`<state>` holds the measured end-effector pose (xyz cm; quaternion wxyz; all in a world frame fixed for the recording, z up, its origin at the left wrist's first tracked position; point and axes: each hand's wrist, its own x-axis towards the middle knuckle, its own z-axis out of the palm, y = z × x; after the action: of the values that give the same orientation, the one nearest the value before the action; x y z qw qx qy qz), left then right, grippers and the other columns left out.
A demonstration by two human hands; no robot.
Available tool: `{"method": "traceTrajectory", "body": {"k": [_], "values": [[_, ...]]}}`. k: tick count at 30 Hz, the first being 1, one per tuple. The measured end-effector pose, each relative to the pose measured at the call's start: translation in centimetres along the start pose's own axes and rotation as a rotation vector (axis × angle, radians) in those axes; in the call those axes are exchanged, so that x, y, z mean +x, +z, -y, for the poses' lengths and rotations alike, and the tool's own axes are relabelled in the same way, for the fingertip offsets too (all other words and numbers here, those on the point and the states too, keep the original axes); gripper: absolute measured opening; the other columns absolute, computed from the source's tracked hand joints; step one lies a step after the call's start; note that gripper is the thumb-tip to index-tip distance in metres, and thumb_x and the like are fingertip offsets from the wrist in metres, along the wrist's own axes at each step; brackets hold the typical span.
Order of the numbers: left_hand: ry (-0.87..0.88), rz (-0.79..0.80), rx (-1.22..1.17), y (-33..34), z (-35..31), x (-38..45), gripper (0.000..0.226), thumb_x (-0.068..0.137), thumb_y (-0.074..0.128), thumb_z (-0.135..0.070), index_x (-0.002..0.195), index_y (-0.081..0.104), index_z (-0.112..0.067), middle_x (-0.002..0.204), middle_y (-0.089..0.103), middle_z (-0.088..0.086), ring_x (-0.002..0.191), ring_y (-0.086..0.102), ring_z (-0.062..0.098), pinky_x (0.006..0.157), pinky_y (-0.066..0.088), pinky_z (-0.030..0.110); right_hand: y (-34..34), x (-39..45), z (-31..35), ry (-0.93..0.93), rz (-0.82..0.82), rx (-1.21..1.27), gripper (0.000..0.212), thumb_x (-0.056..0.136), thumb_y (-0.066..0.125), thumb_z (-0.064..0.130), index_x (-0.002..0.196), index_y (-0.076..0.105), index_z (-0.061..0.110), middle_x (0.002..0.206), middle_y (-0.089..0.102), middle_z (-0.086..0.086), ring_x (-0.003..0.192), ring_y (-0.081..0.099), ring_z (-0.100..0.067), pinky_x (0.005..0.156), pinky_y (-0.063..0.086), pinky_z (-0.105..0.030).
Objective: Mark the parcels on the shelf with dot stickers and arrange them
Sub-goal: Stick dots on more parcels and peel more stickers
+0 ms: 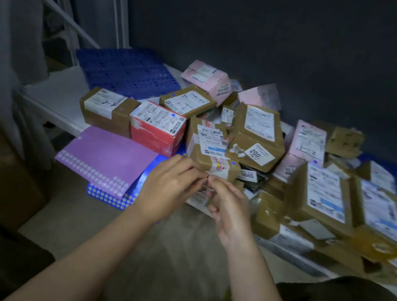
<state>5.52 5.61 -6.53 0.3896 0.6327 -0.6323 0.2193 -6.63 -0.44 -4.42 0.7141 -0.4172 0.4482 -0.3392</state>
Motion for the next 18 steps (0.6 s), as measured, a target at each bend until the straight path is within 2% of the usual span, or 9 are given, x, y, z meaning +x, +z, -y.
{"method": "traceTrajectory", "body": {"k": [4, 7, 10, 13, 16, 18], "values": [[0.107, -0.020, -0.022, 1.2, -1.6, 2.7, 0.012, 0.091, 0.064, -0.020, 0.090, 0.072, -0.012, 0.089, 0.066, 0.001, 0.079, 0.056, 0.020, 0.066, 0.047, 0.030, -2.2, 0.6, 2.9, -0.067, -0.063, -0.061, 0.010, 0.083, 0.068, 0.010, 0.075, 0.071, 0.015, 0.072, 0.060, -0.004, 0.060, 0.048, -0.008, 0.049, 0.031, -0.018], [0.068, 0.012, -0.040, 2.8, -2.0, 5.3, 0.018, 0.092, 0.060, -0.026, 0.097, 0.072, -0.013, 0.093, 0.065, 0.001, 0.082, 0.059, 0.022, 0.069, 0.050, 0.032, -3.9, 2.4, 6.3, -0.252, -0.183, -0.089, 0.012, 0.084, 0.068, 0.010, 0.077, 0.072, 0.018, 0.069, 0.063, 0.004, 0.066, 0.055, -0.008, 0.058, 0.043, -0.017], [-0.252, 0.176, -0.163, 4.5, -2.3, 8.3, 0.040, 0.091, 0.050, -0.044, 0.118, 0.062, -0.017, 0.116, 0.059, 0.001, 0.105, 0.056, 0.022, 0.083, 0.049, 0.034, -5.6, 5.7, 9.8, -0.400, -0.241, -0.287, 0.017, 0.084, 0.068, 0.011, 0.073, 0.071, 0.024, 0.077, 0.069, 0.013, 0.080, 0.063, -0.004, 0.077, 0.048, -0.018], [-0.642, 0.342, -0.423, 6.6, -2.3, 10.9, 0.054, 0.094, 0.047, -0.048, 0.142, 0.037, -0.025, 0.143, 0.039, 0.002, 0.130, 0.038, 0.019, 0.099, 0.034, 0.029, -6.7, 9.2, 12.1, -0.371, -0.235, -0.496, 0.015, 0.084, 0.067, 0.014, 0.073, 0.071, 0.024, 0.082, 0.069, 0.011, 0.090, 0.063, -0.010, 0.077, 0.046, -0.020], [-0.862, 0.429, -0.546, 8.6, -1.5, 12.6, 0.061, 0.095, 0.042, -0.051, 0.148, 0.025, -0.025, 0.149, 0.035, 0.004, 0.134, 0.037, 0.024, 0.107, 0.033, 0.036, -7.4, 11.3, 12.7, -0.283, -0.141, -0.726, 0.010, 0.084, 0.067, 0.019, 0.078, 0.073, 0.023, 0.089, 0.070, 0.007, 0.089, 0.061, -0.011, 0.066, 0.043, -0.023], [-0.941, 0.463, -0.626, 9.3, -1.1, 13.3, 0.057, 0.096, 0.044, -0.046, 0.146, 0.028, -0.024, 0.144, 0.044, 0.002, 0.123, 0.050, 0.024, 0.100, 0.044, 0.038, -7.6, 12.2, 12.7, -0.291, -0.095, -0.825, 0.012, 0.084, 0.068, 0.019, 0.074, 0.072, 0.024, 0.088, 0.070, 0.008, 0.092, 0.061, -0.011, 0.071, 0.047, -0.026]]}}
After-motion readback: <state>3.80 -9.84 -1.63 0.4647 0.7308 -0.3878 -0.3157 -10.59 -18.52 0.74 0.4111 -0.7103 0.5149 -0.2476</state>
